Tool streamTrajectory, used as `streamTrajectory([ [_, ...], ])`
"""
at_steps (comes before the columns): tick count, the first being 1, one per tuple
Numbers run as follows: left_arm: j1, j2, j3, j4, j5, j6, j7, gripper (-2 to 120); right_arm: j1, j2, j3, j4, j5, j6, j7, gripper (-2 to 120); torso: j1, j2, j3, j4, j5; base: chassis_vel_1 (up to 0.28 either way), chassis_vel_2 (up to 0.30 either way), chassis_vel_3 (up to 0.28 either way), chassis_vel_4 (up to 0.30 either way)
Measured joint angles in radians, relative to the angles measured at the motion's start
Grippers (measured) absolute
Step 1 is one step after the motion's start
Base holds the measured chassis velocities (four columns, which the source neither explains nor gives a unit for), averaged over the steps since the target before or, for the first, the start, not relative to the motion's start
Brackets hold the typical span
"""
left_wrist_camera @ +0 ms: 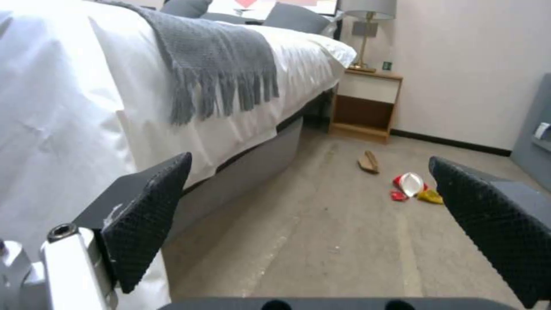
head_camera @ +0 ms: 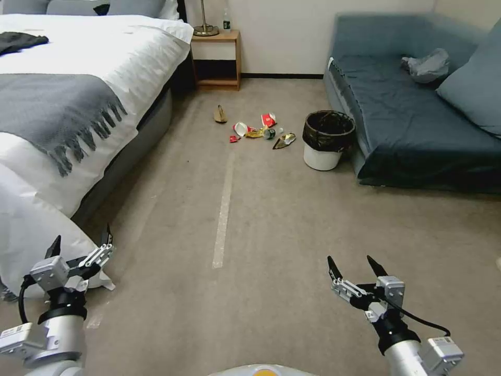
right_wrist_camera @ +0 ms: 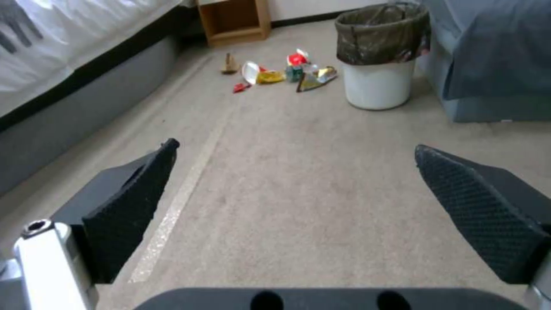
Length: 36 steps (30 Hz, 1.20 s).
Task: Pick up the trash can from the floor.
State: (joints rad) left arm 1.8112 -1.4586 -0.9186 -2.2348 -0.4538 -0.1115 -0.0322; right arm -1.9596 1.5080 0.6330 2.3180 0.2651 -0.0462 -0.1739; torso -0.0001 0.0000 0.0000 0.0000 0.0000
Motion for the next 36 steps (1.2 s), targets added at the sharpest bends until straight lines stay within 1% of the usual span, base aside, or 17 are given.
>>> streamTrajectory([
  [8, -0.004, 0.002, 0.009, 0.012, 0.001, 0.001, 0.016, 100, 0.003, -0.003, 0.003, -0.007, 0.004, 0.0, 0.005, 100, 0.0, 0.0, 0.0, -0.0001, 0.0, -0.028, -0.022, -0.021, -0.024],
  [25, -0.012, 0.004, 0.011, 0.025, 0.004, 0.006, 0.024, 100, 0.016, -0.007, 0.005, -0.025, 0.022, 0.002, 0.009, 100, 0.0, 0.0, 0.0, -0.0004, 0.0, -0.085, -0.089, -0.079, -0.076],
  [29, -0.015, 0.002, 0.011, 0.025, 0.002, 0.023, 0.023, 100, 0.018, -0.007, 0.007, -0.034, 0.025, 0.031, 0.003, 100, 0.0, 0.0, 0.0, 0.0003, -0.0001, -0.008, -0.007, -0.013, -0.005],
  [30, -0.015, 0.002, 0.012, 0.025, 0.002, 0.025, 0.023, 100, 0.02, -0.008, 0.008, -0.04, 0.028, 0.05, -0.001, 100, 0.0, 0.0, 0.0, 0.0003, 0.0, 0.0, 0.0, 0.0, 0.0],
  [36, -0.015, -0.001, 0.012, 0.026, 0.001, 0.026, 0.022, 100, 0.023, -0.01, 0.008, -0.046, 0.034, 0.07, -0.007, 100, 0.0, 0.0, 0.0, 0.0001, 0.0, 0.0, 0.0, 0.0, 0.0],
])
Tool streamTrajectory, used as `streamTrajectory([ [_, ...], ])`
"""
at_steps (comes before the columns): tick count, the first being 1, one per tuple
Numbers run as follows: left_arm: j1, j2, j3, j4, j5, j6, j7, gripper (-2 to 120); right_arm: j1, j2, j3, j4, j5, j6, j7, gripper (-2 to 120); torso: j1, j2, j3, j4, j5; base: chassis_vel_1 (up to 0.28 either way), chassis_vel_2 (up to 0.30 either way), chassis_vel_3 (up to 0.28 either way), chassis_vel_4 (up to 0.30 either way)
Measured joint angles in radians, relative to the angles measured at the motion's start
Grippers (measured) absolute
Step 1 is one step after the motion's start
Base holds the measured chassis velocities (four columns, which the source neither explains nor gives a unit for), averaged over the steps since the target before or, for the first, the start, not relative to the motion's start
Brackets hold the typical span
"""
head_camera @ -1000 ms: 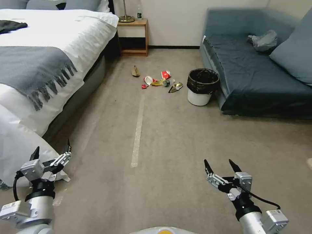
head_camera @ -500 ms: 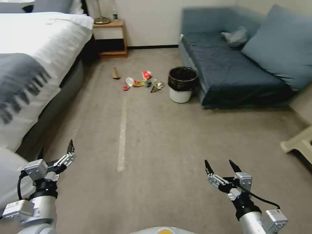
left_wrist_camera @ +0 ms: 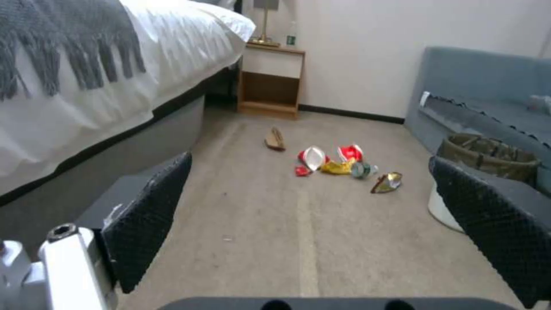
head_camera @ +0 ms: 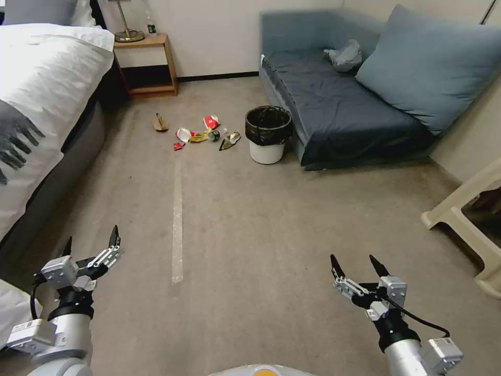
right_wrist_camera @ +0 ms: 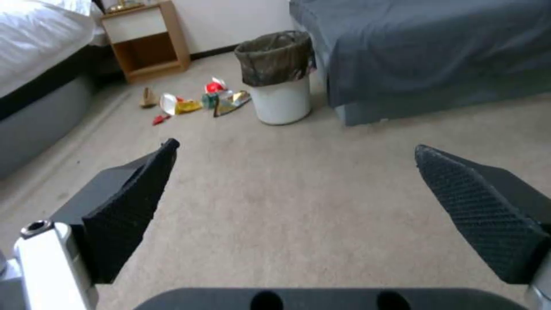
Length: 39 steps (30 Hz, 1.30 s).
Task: Pick up the trash can from the floor.
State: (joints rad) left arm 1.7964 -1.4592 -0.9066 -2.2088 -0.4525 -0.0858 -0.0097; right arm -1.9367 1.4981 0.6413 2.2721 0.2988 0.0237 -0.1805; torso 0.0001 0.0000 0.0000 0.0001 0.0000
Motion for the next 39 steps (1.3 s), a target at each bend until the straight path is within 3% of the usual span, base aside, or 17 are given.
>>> streamTrajectory([
  [39, -0.016, -0.003, 0.016, 0.034, -0.003, -0.005, 0.001, 100, 0.023, -0.002, -0.002, -0.058, 0.023, 0.026, -0.009, 100, 0.0, 0.0, 0.0, -0.0001, 0.0, -0.014, 0.014, 0.016, -0.015],
])
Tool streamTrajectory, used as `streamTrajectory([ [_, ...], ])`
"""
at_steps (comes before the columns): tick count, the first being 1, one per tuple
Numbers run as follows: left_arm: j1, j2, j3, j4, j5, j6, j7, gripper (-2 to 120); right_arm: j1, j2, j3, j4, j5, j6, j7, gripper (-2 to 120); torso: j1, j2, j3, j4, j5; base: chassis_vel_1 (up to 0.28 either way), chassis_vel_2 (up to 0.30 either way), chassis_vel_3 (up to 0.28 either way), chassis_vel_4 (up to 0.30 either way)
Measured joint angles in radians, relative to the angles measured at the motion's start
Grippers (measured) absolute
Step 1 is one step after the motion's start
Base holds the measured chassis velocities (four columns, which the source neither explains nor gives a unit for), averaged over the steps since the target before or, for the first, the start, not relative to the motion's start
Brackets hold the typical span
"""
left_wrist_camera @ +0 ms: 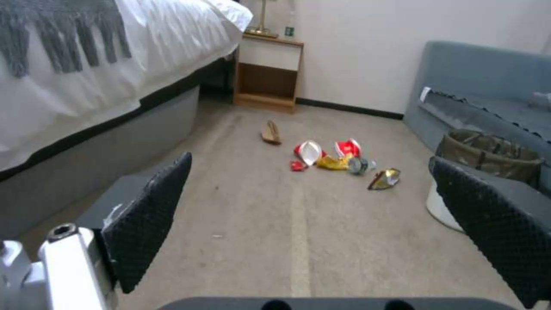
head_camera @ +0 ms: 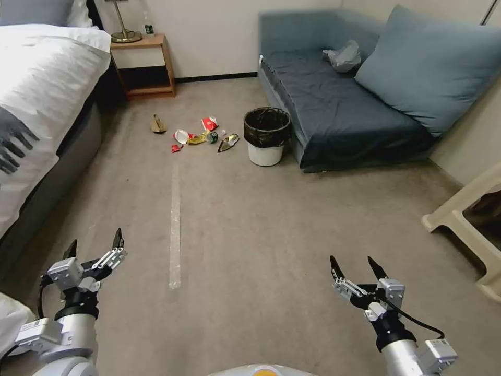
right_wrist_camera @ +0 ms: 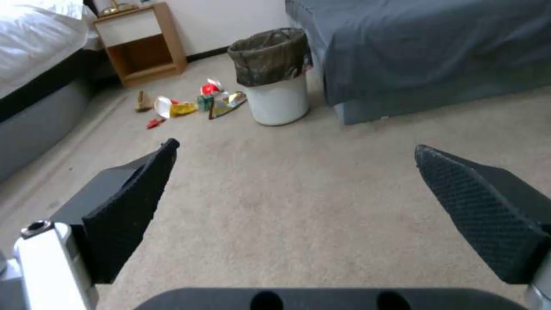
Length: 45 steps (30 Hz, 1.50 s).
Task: Pick up the trash can from the floor.
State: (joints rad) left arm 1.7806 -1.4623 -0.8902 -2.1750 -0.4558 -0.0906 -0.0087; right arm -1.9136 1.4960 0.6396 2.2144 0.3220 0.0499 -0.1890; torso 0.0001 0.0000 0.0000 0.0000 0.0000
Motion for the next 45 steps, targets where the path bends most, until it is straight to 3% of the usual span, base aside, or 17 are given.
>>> streamTrajectory([
  [15, 0.002, 0.0, 0.001, 0.0, 0.001, -0.002, 0.004, 100, -0.003, 0.001, 0.001, 0.0, 0.0, 0.005, -0.002, 100, 0.0, 0.0, 0.0, 0.0, 0.0, 0.0, 0.0, 0.0, 0.0],
  [45, 0.005, 0.001, 0.008, 0.001, 0.005, -0.012, 0.008, 100, -0.006, 0.004, 0.001, -0.014, -0.007, 0.022, -0.005, 100, 0.0, 0.0, 0.0, 0.0, 0.0, -0.074, 0.072, 0.078, -0.075],
])
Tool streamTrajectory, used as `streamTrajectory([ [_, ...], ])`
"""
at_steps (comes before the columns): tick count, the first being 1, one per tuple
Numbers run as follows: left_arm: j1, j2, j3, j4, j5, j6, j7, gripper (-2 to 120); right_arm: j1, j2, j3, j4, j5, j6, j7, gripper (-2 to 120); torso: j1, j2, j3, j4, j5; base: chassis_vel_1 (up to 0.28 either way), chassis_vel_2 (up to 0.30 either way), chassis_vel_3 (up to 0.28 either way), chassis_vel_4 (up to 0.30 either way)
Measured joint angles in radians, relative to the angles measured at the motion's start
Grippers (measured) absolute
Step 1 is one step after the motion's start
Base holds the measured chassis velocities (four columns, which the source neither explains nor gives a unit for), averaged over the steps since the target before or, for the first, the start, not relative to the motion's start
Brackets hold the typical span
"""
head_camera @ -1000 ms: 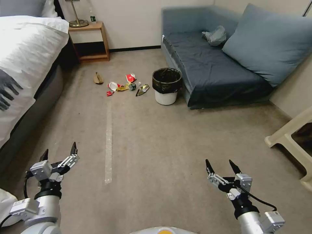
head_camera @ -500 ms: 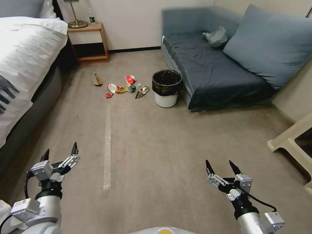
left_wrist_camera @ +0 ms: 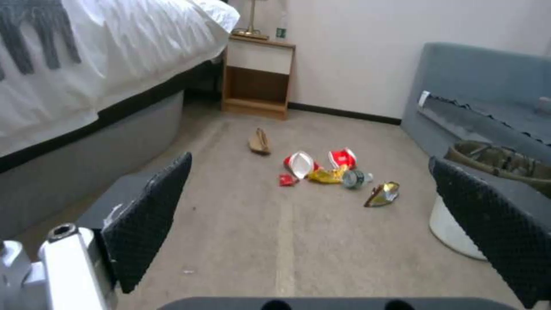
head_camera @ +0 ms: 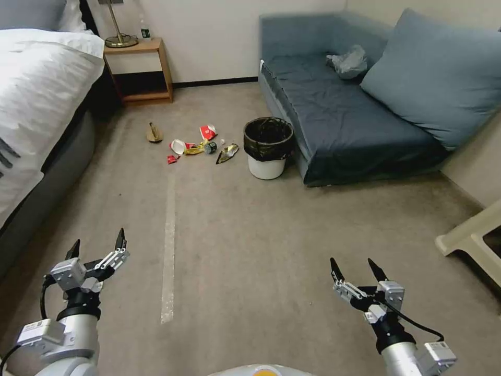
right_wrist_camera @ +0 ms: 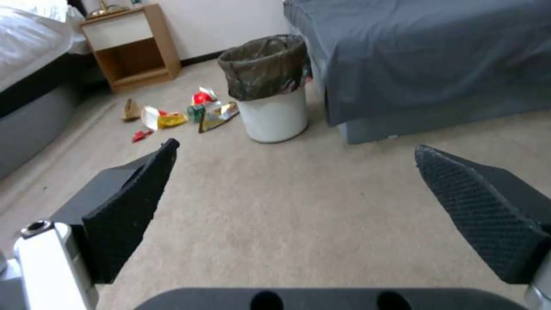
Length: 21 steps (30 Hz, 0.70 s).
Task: Pick up the trash can from the floor.
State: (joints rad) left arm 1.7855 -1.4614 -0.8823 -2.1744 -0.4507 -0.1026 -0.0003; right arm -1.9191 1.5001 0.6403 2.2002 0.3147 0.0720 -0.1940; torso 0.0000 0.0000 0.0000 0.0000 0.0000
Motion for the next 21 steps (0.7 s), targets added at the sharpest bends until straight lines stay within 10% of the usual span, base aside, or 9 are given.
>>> streamTrajectory([
  [21, -0.001, -0.001, 0.0, 0.011, 0.0, -0.003, 0.002, 100, -0.001, 0.004, 0.0, -0.012, -0.002, 0.01, -0.004, 100, 0.0, 0.0, 0.0, 0.0, -0.0001, -0.117, 0.122, 0.12, -0.121],
])
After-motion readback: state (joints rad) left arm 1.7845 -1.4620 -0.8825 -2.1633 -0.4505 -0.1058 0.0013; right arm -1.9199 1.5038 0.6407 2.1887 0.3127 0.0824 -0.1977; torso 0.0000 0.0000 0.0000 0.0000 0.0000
